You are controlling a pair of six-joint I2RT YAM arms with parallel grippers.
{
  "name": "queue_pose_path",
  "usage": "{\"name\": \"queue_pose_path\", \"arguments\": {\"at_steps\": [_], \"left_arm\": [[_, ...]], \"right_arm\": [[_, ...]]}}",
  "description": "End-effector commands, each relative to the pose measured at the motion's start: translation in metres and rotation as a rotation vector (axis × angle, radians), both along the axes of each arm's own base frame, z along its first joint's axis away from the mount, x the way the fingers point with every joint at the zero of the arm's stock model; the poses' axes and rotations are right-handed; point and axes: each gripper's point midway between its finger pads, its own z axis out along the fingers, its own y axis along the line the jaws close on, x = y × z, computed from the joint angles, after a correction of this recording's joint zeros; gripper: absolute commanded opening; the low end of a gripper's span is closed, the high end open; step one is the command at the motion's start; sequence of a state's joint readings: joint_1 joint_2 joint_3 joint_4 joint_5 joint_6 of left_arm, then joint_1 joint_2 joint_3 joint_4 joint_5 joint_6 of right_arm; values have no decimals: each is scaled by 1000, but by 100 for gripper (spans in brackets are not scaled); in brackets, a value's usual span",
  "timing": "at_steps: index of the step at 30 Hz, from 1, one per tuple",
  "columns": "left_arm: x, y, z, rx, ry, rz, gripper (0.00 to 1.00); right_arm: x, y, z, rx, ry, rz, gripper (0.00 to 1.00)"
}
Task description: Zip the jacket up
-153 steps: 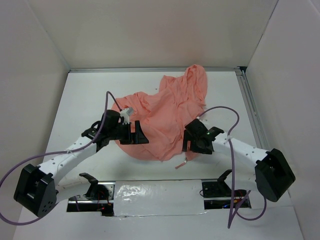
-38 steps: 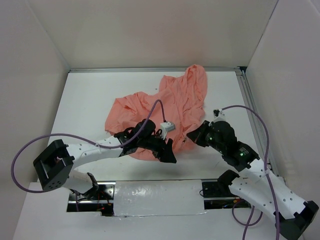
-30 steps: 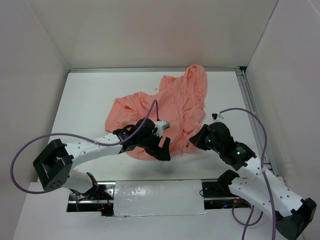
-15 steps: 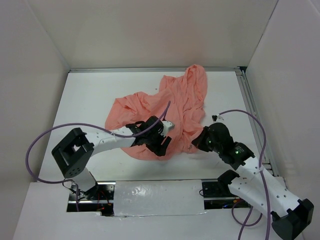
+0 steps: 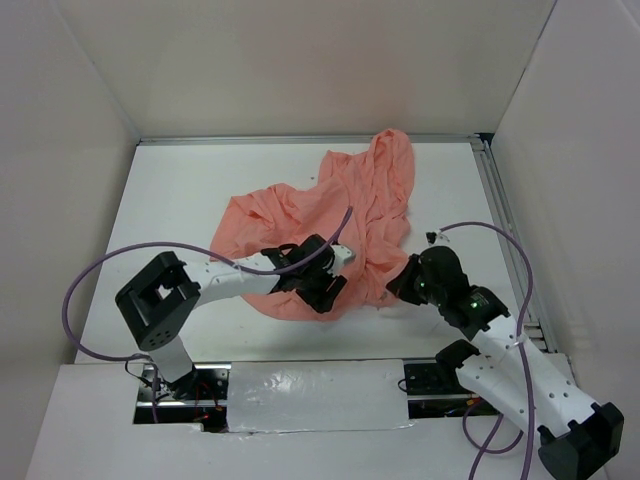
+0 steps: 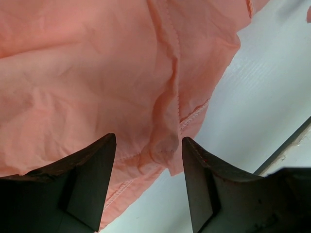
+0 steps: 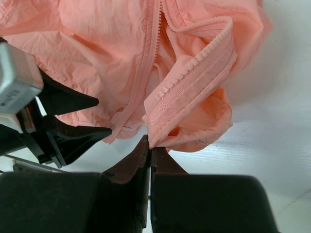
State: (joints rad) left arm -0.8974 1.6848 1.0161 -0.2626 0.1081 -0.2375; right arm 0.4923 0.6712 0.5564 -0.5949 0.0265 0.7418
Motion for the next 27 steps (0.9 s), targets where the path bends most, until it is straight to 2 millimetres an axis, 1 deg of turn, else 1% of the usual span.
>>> {"name": "queue_pose_path", "arguments": {"at_steps": [1, 3, 5, 9, 10, 12, 13, 15, 16, 18, 21, 22, 24, 25, 27], "left_arm": [[-1, -8, -2, 21, -8, -27, 68], [-5, -7, -10, 42, 18, -22, 65], [-7, -9, -11, 37, 26, -24, 62], [-6, -10, -10, 36, 23, -6, 47], [-5, -10, -9, 39, 22, -3, 38], [-4, -11, -10, 49, 18, 4, 28], [-5, -12, -10, 49, 17, 1, 17], [-5, -12, -9, 55, 18, 10, 2], [-6, -12, -6, 49, 16, 11, 0], [-7, -15, 1, 26, 16, 14, 0], [-11, -22, 20, -46, 18, 6, 0], [-11, -26, 34, -93, 12, 12, 0], [-21, -32, 48, -158, 50, -26, 0], [-27, -35, 64, -224, 68, -35, 0], [-26, -36, 76, -262, 63, -26, 0]], "right_arm": [[2, -2, 1, 2, -22, 6, 0], [1, -3, 2, 4, -26, 7, 0], [2, -4, 1, 6, -30, 5, 0], [2, -7, 0, 5, -32, -6, 0], [2, -7, -1, 4, -35, -4, 0], [3, -8, -2, 4, -36, -12, 0], [0, -5, -2, 19, -26, 4, 0], [1, -6, -3, 19, -27, 2, 0], [1, -6, -3, 21, -27, 4, 0], [1, -6, -5, 22, -25, 6, 0], [1, -5, -7, 25, -20, 8, 0], [1, -4, -6, 31, -21, 14, 0], [3, 0, -3, 47, -35, 25, 0], [0, 5, -1, 71, -39, 54, 0], [0, 10, 4, 90, -54, 75, 0]]}}
